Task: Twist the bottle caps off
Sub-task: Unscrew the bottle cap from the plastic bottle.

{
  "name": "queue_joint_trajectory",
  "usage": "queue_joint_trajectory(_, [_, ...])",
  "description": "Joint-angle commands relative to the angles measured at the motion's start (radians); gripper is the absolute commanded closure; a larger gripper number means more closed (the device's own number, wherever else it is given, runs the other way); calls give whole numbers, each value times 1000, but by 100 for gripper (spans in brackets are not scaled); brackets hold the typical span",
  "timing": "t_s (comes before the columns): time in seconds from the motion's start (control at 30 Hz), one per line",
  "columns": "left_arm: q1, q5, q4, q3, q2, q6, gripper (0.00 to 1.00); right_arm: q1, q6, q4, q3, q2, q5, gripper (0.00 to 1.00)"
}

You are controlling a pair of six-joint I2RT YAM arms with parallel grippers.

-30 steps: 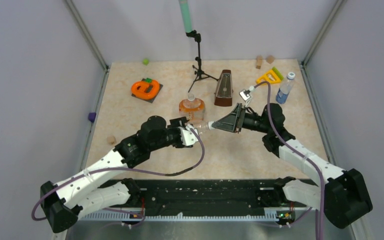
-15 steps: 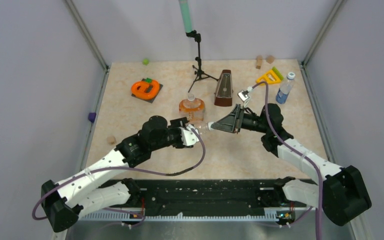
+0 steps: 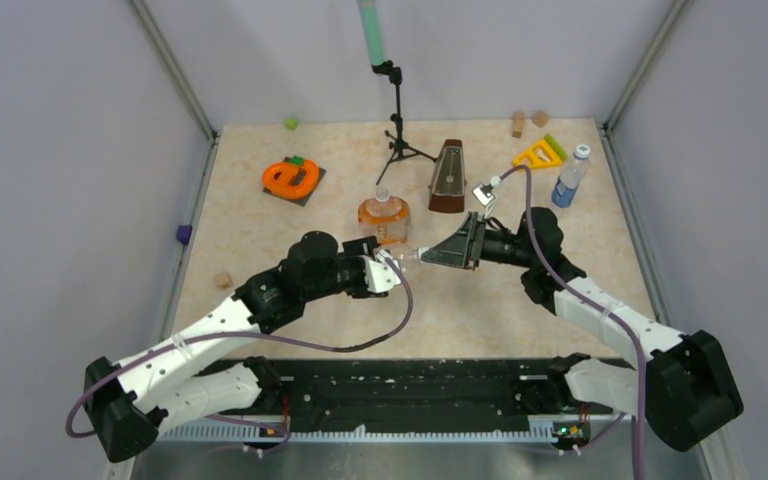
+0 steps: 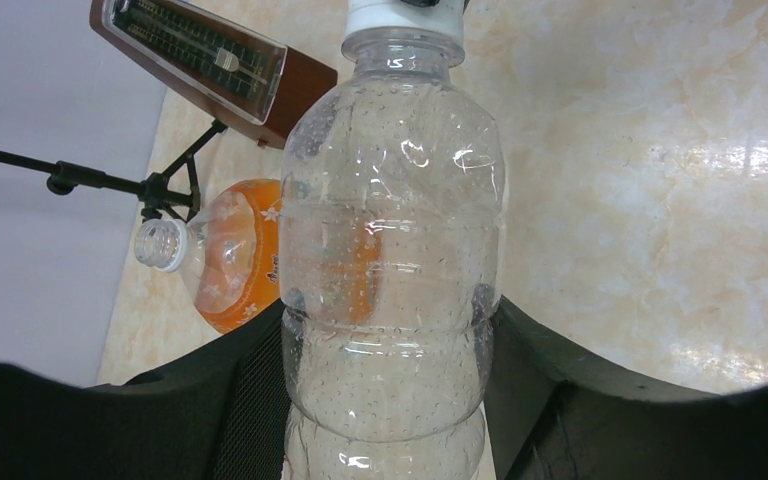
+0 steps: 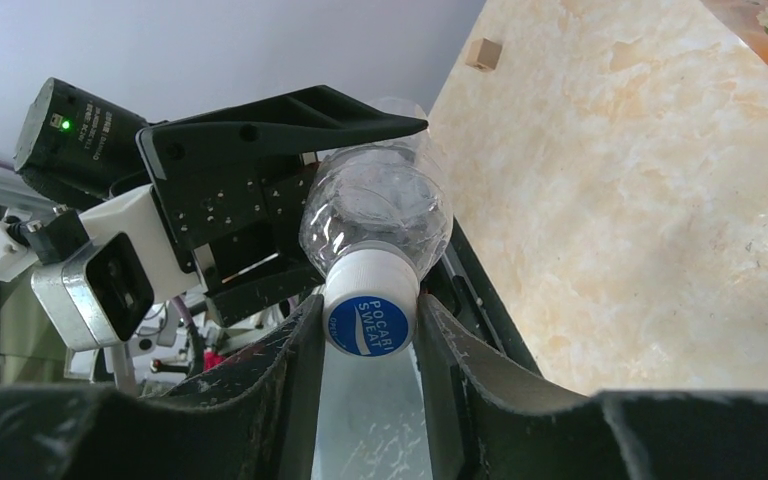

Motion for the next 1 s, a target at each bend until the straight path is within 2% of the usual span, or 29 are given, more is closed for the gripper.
queue_joint_trajectory(0.0, [-4, 25, 49, 7, -4, -12, 100, 13, -38, 4, 23, 12, 5, 64])
queue_joint_trajectory(0.1, [-4, 27, 47, 6, -8, -15, 100, 12, -38, 12, 21, 14, 6, 75])
queue_joint_trajectory(0.2, [-4, 30, 44, 5, -13, -16, 100, 12, -41, 20, 18, 15, 7, 80])
queue_joint_trajectory(0.33, [-3, 16, 30, 29, -10, -111, 100, 12, -80, 48, 14, 11, -10, 100])
queue_joint_trajectory(0.6, [3, 136, -110, 155, 81, -232, 100, 14, -291, -23, 41, 1, -74, 100])
queue_joint_trajectory(0.8, [61, 358, -136, 193, 78, -274, 100, 14, -570, -179, 97, -35, -147, 100])
queue_joint_trajectory(0.97, [112, 527, -147, 195, 61, -323, 100, 14, -760, -234, 98, -73, -196, 100])
